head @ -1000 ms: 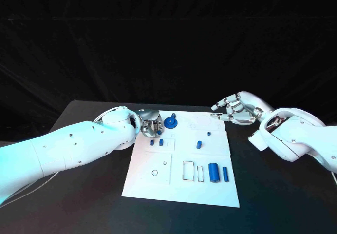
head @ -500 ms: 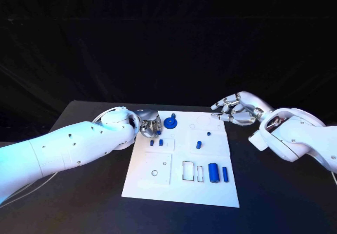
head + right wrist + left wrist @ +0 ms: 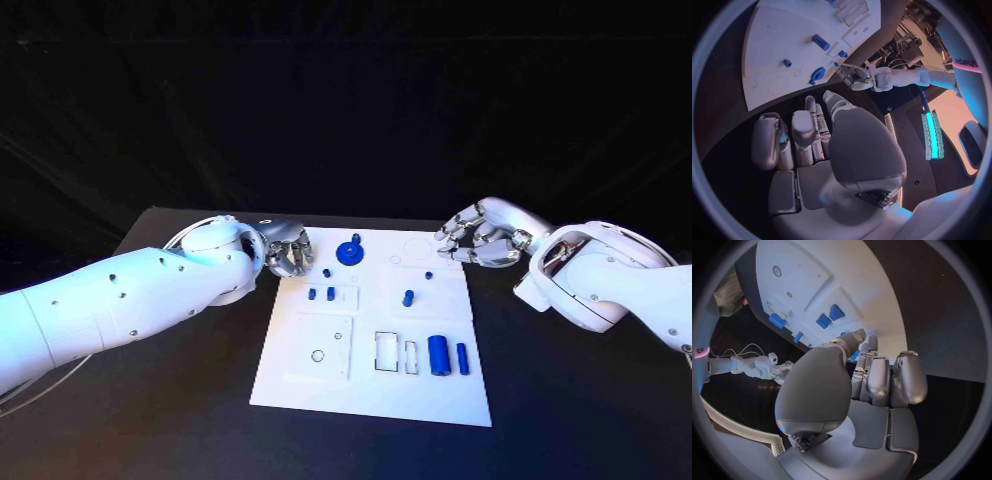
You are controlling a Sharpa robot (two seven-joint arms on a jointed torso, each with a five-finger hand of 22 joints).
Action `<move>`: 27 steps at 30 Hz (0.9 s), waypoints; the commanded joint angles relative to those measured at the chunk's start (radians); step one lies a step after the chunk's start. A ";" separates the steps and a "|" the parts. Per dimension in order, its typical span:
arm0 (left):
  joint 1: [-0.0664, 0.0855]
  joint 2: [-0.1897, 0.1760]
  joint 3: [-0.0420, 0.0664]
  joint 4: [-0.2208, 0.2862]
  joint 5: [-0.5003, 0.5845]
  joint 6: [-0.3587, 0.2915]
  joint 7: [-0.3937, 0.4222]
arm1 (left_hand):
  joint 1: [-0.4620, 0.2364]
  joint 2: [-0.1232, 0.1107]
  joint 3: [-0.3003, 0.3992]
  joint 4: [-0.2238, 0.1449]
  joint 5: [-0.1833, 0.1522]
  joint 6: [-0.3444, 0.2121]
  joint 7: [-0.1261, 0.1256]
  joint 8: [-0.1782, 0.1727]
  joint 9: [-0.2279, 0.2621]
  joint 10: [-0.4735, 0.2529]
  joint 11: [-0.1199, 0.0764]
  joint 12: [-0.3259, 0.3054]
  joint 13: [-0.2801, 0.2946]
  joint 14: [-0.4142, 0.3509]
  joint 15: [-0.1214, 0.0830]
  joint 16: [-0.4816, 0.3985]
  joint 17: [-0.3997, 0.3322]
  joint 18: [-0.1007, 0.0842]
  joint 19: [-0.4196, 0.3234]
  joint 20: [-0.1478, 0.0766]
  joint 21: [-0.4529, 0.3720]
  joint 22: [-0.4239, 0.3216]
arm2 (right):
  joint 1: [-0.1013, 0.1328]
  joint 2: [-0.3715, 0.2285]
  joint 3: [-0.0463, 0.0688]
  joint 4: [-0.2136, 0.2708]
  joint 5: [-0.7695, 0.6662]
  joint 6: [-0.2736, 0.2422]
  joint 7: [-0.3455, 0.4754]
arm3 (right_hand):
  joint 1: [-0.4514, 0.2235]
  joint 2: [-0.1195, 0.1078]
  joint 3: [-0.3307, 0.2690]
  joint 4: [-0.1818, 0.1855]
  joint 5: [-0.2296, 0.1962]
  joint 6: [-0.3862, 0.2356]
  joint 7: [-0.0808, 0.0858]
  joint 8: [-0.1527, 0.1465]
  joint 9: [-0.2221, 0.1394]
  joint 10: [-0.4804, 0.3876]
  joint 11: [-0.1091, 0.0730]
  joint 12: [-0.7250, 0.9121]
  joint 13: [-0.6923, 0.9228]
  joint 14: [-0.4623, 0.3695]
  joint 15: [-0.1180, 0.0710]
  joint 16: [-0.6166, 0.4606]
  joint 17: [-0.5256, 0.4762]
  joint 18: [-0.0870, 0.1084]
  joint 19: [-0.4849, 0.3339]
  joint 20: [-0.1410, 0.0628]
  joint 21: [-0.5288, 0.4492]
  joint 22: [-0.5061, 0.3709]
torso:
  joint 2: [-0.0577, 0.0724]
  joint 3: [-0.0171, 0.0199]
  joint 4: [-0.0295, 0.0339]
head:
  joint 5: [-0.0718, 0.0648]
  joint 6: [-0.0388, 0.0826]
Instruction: Assemble the parts on the task board
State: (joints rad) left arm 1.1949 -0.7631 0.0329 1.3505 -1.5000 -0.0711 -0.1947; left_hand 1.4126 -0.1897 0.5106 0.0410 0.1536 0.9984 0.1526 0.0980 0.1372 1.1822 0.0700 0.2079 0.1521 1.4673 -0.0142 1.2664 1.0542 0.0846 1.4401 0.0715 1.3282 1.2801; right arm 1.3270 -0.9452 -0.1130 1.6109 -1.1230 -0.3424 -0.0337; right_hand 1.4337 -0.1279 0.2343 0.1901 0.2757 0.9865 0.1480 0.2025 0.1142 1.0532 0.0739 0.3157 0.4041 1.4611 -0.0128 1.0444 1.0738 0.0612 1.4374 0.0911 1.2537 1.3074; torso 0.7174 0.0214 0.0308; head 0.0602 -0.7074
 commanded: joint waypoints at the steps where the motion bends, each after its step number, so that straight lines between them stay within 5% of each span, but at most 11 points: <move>1: 0.010 -0.026 0.004 0.023 0.066 -0.065 0.017 | -0.010 0.002 -0.002 0.004 -0.001 0.019 -0.004 0.007 0.001 -0.007 0.005 -0.011 -0.003 0.003 0.006 0.007 -0.002 -0.011 -0.005 0.005 -0.005 -0.007 | -0.005 0.010 0.000 -0.007 -0.245 0.074 -0.091 | 0.018 -0.003 0.027 -0.005 -0.033 0.018 -0.004 -0.016 -0.004 0.026 0.002 -0.059 -0.053 0.018 0.001 -0.003 0.000 0.003 0.013 0.001 0.011 0.084 | -0.001 0.0001 0.0018 | -0.007 0.004; 6: 0.029 -0.084 0.007 0.065 0.319 -0.169 0.105 | -0.011 0.011 0.003 0.009 -0.001 0.055 -0.001 0.024 0.007 -0.001 0.006 -0.018 -0.004 0.002 0.007 0.008 -0.006 -0.007 -0.014 0.007 -0.021 -0.025 | -0.018 0.041 -0.001 -0.016 -0.426 0.093 -0.144 | 0.022 -0.016 0.068 -0.013 -0.051 0.046 -0.011 -0.034 -0.008 0.057 -0.001 -0.124 -0.112 0.025 0.001 0.011 0.011 -0.002 0.026 0.000 0.038 0.104 | 0.000 0.0008 -0.0020 | -0.029 0.012; 7: 0.031 -0.097 0.008 0.075 0.397 -0.192 0.135 | -0.011 0.013 0.004 0.009 -0.001 0.063 0.001 0.028 0.008 -0.002 0.008 -0.022 -0.005 -0.001 0.008 0.005 -0.013 0.006 -0.042 0.008 -0.070 -0.082 | -0.022 0.050 -0.002 -0.019 -0.458 0.095 -0.153 | 0.023 -0.017 0.073 -0.014 -0.053 0.048 -0.012 -0.037 -0.009 0.060 -0.002 -0.131 -0.118 0.025 0.002 0.012 0.011 -0.003 0.028 -0.001 0.043 0.107 | 0.001 0.0007 -0.0020 | -0.033 0.012; 8: 0.033 -0.109 0.008 0.086 0.481 -0.212 0.167 | -0.010 0.015 0.005 0.009 -0.002 0.066 0.001 0.029 0.008 -0.003 0.012 -0.025 -0.005 -0.003 0.012 0.003 -0.018 -0.027 0.016 0.012 0.044 0.055 | -0.025 0.060 -0.003 -0.022 -0.488 0.098 -0.163 | 0.023 -0.019 0.079 -0.016 -0.055 0.051 -0.012 -0.040 -0.010 0.064 -0.002 -0.138 -0.125 0.027 0.002 0.014 0.012 -0.005 0.030 -0.002 0.049 0.111 | 0.001 0.0010 -0.0026 | -0.035 0.012; 11: 0.036 -0.139 0.006 0.119 0.743 -0.246 0.262 | -0.004 0.027 0.004 0.004 -0.002 0.071 0.008 0.028 0.003 0.006 0.025 -0.033 -0.003 -0.030 0.030 -0.018 -0.060 -0.060 0.065 0.025 0.165 0.199 | -0.036 0.083 -0.005 -0.032 -0.558 0.111 -0.190 | 0.019 -0.025 0.093 -0.018 -0.063 0.056 -0.013 -0.048 -0.011 0.068 -0.001 -0.158 -0.142 0.029 0.003 0.016 0.012 -0.007 0.034 -0.002 0.058 0.118 | 0.003 0.0005 0.0006 | -0.051 0.014; 13: 0.037 -0.159 0.001 0.144 0.937 -0.242 0.322 | -0.006 0.037 0.001 0.003 -0.002 0.069 0.010 0.025 0.000 -0.001 0.019 -0.039 -0.004 -0.055 0.022 -0.044 -0.108 0.035 -0.188 0.026 -0.129 -0.139 | -0.046 0.099 -0.006 -0.041 -0.598 0.116 -0.208 | 0.018 -0.028 0.099 -0.020 -0.066 0.058 -0.012 -0.052 -0.012 0.069 0.000 -0.166 -0.150 0.029 0.004 0.017 0.011 -0.007 0.035 -0.002 0.059 0.119 | 0.003 -0.0004 0.0021 | -0.054 0.012; 14: 0.037 -0.173 -0.002 0.163 1.086 -0.216 0.357 | -0.002 0.040 0.000 -0.002 0.000 0.067 0.013 0.022 -0.002 -0.010 0.020 -0.042 -0.005 -0.097 0.023 -0.106 -0.207 0.056 -0.233 0.025 -0.220 -0.234 | -0.053 0.110 -0.006 -0.050 -0.621 0.119 -0.220 | 0.016 -0.030 0.104 -0.020 -0.068 0.059 -0.012 -0.055 -0.013 0.069 0.001 -0.172 -0.155 0.029 0.005 0.017 0.010 -0.007 0.034 -0.002 0.058 0.119 | 0.003 -0.0007 0.0021 | -0.057 0.012; 15: 0.037 -0.180 -0.004 0.173 1.165 -0.200 0.377 | 0.000 0.045 0.000 -0.006 0.001 0.067 0.013 0.022 -0.003 -0.013 0.022 -0.042 -0.005 -0.158 0.022 -0.208 -0.360 0.063 -0.246 0.024 -0.259 -0.273 | -0.057 0.116 -0.007 -0.055 -0.635 0.120 -0.227 | 0.015 -0.032 0.107 -0.021 -0.069 0.060 -0.011 -0.057 -0.013 0.067 0.002 -0.177 -0.159 0.029 0.006 0.016 0.009 -0.006 0.033 -0.002 0.055 0.117 | 0.003 -0.0009 0.0025 | -0.058 0.011; 17: 0.038 -0.193 -0.007 0.189 1.276 -0.172 0.411 | 0.002 0.050 -0.003 -0.014 0.002 0.068 0.013 0.022 -0.004 -0.014 0.021 -0.039 -0.004 -0.183 0.021 -0.262 -0.441 0.067 -0.246 0.023 -0.294 -0.307 | -0.063 0.126 -0.007 -0.065 -0.656 0.119 -0.239 | 0.012 -0.036 0.111 -0.022 -0.070 0.061 -0.010 -0.061 -0.014 0.064 0.004 -0.185 -0.165 0.029 0.007 0.016 0.008 -0.006 0.032 -0.002 0.053 0.117 | 0.003 -0.0012 0.0030 | -0.062 0.011; 27: 0.038 -0.222 -0.011 0.211 1.431 -0.134 0.482 | -0.005 0.052 -0.020 -0.026 0.001 0.070 0.010 0.021 -0.007 -0.007 0.016 -0.022 0.002 -0.190 0.017 -0.290 -0.489 0.072 -0.243 0.019 -0.347 -0.357 | -0.073 0.145 -0.008 -0.074 -0.700 0.111 -0.252 | 0.005 -0.044 0.119 -0.025 -0.070 0.065 -0.009 -0.067 -0.015 0.053 0.009 -0.202 -0.177 0.028 0.010 0.016 0.007 -0.006 0.031 0.001 0.051 0.117 | 0.003 -0.0014 -0.0006 | -0.059 0.003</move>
State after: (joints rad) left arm 1.2314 -0.9840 0.0215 1.5578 -0.2050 -0.2379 0.2146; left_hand 1.4104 -0.1472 0.4952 0.0177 0.1536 1.0667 0.1604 0.1233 0.1317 1.1765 0.0897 0.1824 0.1533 1.2834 0.0052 0.9813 0.5672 0.1399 1.1988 0.0946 0.9869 0.9253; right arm 1.2553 -0.8016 -0.1206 1.5369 -1.7646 -0.2435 -0.2573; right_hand 1.4398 -0.1636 0.3482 0.1641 0.2101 1.0469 0.1394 0.1407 0.1003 1.1094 0.0787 0.1197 0.2283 1.4648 -0.0091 1.0571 1.0807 0.0613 1.4616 0.0908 1.3068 1.3080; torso 0.7203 0.0202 0.0313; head 0.0004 -0.7024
